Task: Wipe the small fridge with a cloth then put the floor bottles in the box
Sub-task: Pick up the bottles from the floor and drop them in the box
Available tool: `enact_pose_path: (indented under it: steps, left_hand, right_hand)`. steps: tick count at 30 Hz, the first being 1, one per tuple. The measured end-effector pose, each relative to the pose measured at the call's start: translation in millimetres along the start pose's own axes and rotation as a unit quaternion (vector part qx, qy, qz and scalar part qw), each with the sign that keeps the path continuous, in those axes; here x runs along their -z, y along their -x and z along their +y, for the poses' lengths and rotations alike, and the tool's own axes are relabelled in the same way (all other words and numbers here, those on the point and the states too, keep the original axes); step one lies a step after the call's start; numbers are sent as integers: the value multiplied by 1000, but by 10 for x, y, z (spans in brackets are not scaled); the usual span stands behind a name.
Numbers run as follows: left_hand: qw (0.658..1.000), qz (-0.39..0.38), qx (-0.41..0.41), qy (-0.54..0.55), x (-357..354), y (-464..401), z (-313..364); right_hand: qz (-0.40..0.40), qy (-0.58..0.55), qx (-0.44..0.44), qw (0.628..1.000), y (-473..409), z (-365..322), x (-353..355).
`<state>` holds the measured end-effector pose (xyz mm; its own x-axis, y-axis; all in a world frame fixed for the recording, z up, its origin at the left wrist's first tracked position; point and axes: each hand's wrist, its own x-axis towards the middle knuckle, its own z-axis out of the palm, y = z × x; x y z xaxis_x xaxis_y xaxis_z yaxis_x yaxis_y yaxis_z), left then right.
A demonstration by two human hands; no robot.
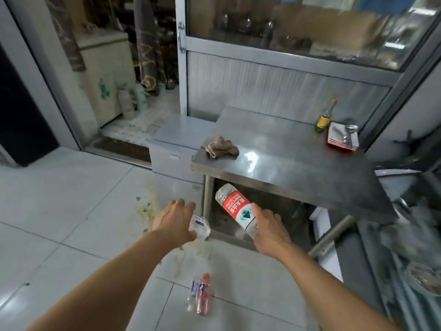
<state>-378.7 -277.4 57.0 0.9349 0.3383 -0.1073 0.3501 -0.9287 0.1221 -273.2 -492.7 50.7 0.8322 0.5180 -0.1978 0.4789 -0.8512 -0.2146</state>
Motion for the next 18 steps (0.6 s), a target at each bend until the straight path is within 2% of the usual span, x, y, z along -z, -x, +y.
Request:
enact_pose_path:
  steps: [8,13,18]
  left_hand:
    - [986,24,-164,11,503,-145,-140]
    - [959,-4,-282,-8,709,-78,-50]
    - [931,9,-365,-15,775,204,230]
  right_hand:
    - [71,-29,-138,987,548,-231,259]
    - [112,-40,-217,969,1153,-424,254]
    - [136,-58,-281,948,1854,-563,261]
